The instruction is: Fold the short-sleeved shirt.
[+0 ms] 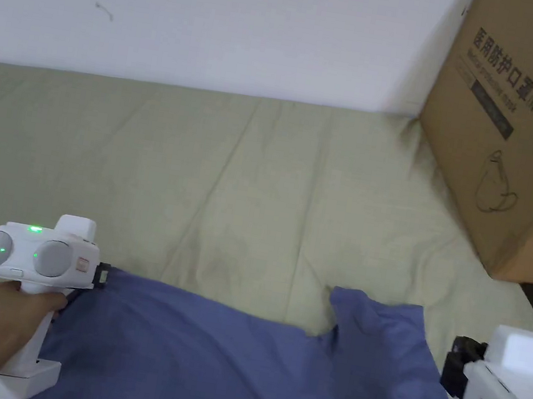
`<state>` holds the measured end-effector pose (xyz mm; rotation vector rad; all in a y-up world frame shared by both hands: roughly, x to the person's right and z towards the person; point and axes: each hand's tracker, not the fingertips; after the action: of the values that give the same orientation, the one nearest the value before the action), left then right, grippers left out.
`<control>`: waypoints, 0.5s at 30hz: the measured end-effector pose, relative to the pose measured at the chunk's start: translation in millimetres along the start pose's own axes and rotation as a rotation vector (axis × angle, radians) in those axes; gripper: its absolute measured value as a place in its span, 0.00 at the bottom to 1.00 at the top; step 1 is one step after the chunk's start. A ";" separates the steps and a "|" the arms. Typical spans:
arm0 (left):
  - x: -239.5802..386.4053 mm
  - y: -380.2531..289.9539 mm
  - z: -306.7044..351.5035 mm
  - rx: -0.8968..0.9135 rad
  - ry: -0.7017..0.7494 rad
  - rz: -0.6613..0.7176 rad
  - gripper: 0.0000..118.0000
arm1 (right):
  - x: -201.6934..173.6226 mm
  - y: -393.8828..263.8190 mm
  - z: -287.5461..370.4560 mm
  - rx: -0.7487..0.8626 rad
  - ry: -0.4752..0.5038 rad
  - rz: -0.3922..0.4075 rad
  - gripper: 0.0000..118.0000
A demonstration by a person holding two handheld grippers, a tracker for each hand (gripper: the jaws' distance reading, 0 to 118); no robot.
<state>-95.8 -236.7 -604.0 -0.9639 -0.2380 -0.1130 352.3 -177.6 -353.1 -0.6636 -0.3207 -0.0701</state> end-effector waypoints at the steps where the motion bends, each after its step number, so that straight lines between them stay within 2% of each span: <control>1: -0.6 -1.3 10.6 0.015 -0.024 0.017 0.02 | 4.2 1.3 -11.1 -0.038 -0.001 0.000 0.07; 2: -1.9 -1.6 21.5 0.031 -0.041 0.021 0.02 | 8.3 1.7 -22.3 -0.056 0.005 -0.009 0.16; 3: -1.5 -3.5 31.5 0.043 -0.045 0.011 0.02 | 12.4 0.0 -33.9 -0.088 0.012 -0.009 0.40; 4: -1.3 -5.7 42.8 0.071 -0.052 0.009 0.02 | 15.2 -0.5 -45.9 -0.130 0.007 0.013 0.58; 5: -1.3 -7.0 53.6 0.082 -0.057 0.006 0.02 | 18.3 -2.1 -57.9 -0.161 0.012 0.001 0.72; 6: 2.5 -9.4 68.3 0.091 -0.061 0.004 0.02 | 20.1 -4.0 -67.5 -0.193 0.003 0.007 0.78; 8: 3.6 -12.7 86.8 0.116 -0.071 0.002 0.02 | 24.7 -9.4 -90.9 -0.257 0.001 0.008 0.78; 10: 5.4 -13.6 100.2 0.124 -0.078 0.005 0.02 | 24.2 -16.2 -109.1 -0.328 -0.011 0.042 0.77; 11: 6.8 -15.6 105.5 0.128 -0.078 -0.002 0.02 | 26.1 -22.2 -121.9 -0.349 -0.007 0.046 0.74; 13: 8.3 -19.8 113.8 0.139 -0.077 0.003 0.02 | 24.0 -31.7 -136.4 -0.407 -0.029 0.077 0.58; 15: 6.9 -20.5 117.5 0.140 -0.080 0.013 0.02 | 16.4 -39.7 -133.0 -0.415 0.014 0.049 0.42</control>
<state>-110.9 -151.5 -521.6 -0.8316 -0.3096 -0.0455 397.2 -290.1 -422.9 -1.0809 -0.2777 -0.0958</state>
